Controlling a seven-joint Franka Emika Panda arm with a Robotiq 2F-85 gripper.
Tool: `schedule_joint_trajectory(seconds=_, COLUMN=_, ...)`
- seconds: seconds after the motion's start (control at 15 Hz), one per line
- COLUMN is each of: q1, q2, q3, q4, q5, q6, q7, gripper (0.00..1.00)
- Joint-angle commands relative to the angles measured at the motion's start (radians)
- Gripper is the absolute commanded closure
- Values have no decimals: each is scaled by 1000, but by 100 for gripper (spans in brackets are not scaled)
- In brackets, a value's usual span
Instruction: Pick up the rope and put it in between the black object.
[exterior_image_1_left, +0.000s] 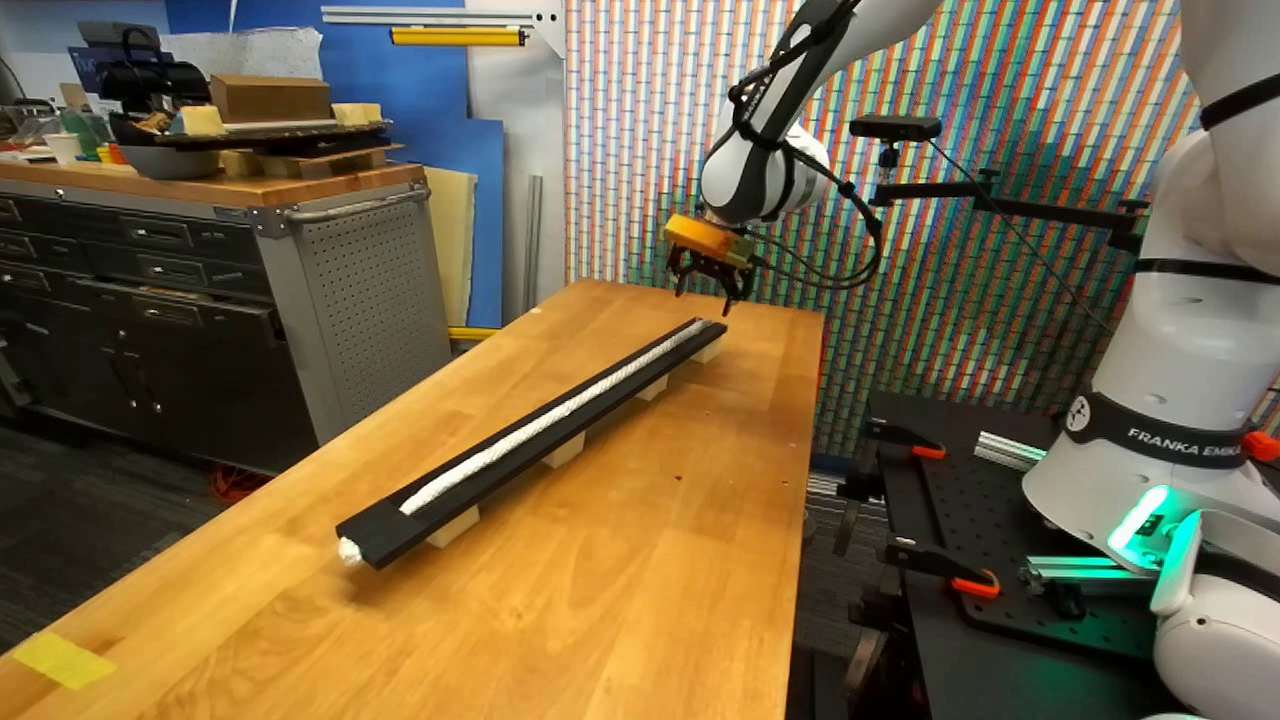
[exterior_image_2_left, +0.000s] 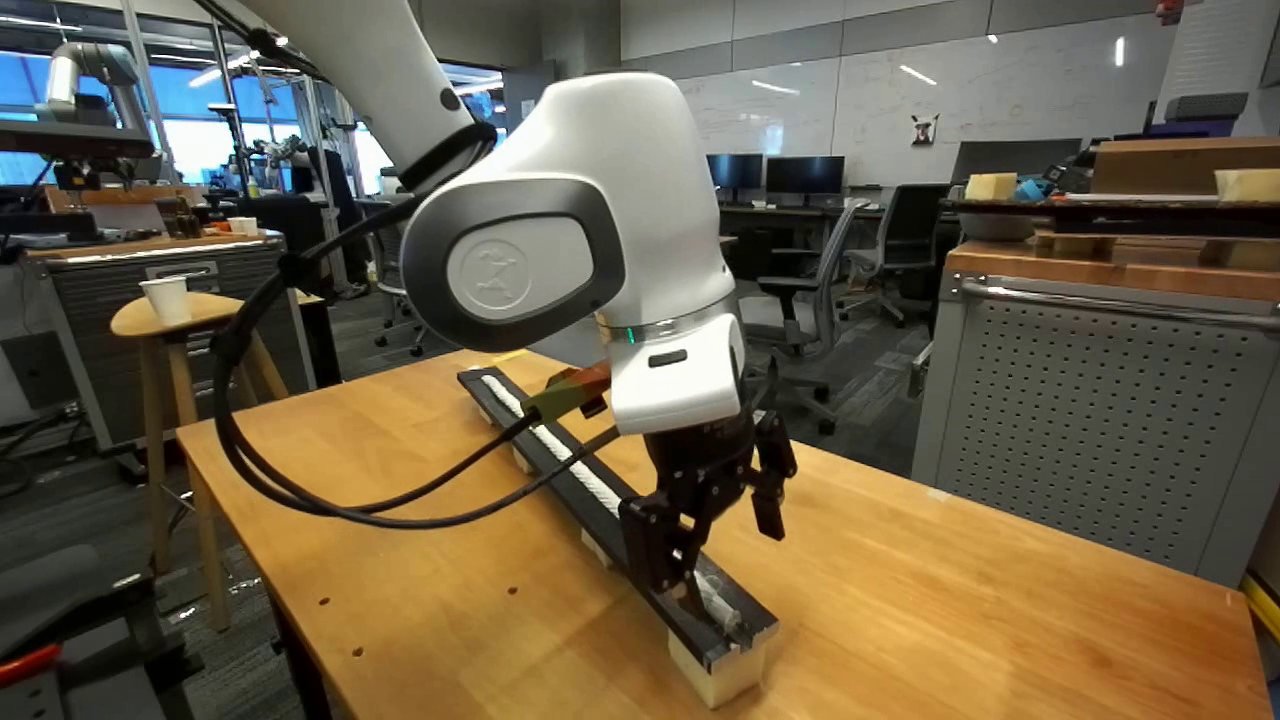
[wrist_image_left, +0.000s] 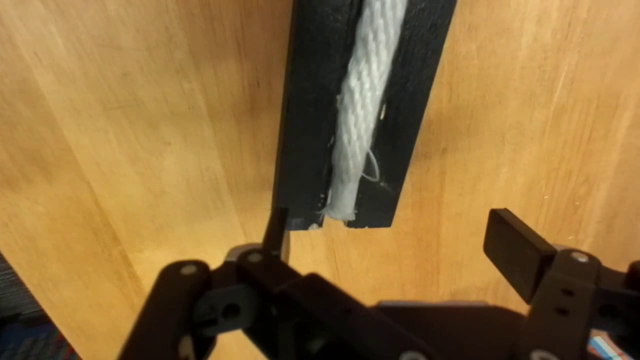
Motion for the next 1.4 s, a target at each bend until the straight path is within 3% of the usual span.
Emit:
schedule_joint_trajectory(seconds=0.0, q1=17, q2=-100, q3=8, q4=-65, q5=-27, q6=61, q7=-46, gripper=1)
schedule_joint_trajectory(seconds=0.53, q1=109, q2=-246, q3=44, q4=-140, q5=-105, q6=79, q7=-128, gripper=0)
schedule_joint_trajectory(seconds=1.0, q1=177, q2=-303, q3=196, q4=-174, q5=-111, q6=5, q7=-297, gripper=0)
schedule_joint_trajectory(seconds=1.07, q1=159, q2=-306, q3=243, q4=-175, q5=-120, q6=-12, q7=-314, gripper=0)
schedule_joint_trajectory(seconds=1.2, q1=208, q2=-322, q3=243, q4=-174, q5=-166, q6=-56, q7=-329, gripper=0)
schedule_joint_trajectory(seconds=1.33, q1=200, q2=-345, q3=285, q4=-174, q5=-235, q6=-103, q7=-345, gripper=0)
